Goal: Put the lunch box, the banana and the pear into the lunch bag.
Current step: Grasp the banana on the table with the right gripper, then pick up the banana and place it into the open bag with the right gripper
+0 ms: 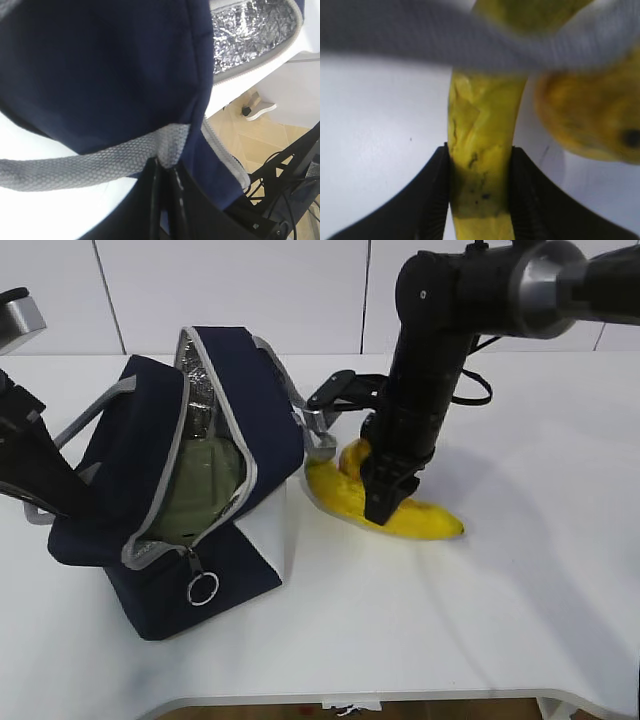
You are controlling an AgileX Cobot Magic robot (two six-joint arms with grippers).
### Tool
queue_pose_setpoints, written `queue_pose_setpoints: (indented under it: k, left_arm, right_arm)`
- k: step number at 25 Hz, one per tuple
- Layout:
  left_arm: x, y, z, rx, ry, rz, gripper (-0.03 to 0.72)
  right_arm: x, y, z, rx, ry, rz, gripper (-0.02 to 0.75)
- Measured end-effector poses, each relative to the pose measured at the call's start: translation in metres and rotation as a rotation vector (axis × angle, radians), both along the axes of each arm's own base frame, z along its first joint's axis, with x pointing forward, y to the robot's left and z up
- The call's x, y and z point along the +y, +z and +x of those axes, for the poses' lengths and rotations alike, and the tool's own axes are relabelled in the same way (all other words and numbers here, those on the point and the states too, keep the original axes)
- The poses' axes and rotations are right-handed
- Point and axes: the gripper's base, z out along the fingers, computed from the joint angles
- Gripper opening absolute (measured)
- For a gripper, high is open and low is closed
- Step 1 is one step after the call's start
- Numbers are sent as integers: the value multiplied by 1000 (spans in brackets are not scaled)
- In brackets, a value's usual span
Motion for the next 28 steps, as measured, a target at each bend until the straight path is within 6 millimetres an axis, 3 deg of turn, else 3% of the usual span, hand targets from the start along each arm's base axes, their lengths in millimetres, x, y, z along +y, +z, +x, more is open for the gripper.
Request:
queue_pose_setpoints:
  k: [11, 20, 28]
  left_arm:
    - [0, 0, 0, 0, 0, 0, -6]
    - [0, 0, 0, 0, 0, 0, -6]
    - [0, 0, 0, 0, 0, 0, -6]
  right_arm:
    - [1, 25, 5, -56, -101, 17, 267]
    - [-10, 75, -6, -173, -139, 10, 267]
    - [-31, 101, -8, -307, -249, -142, 267]
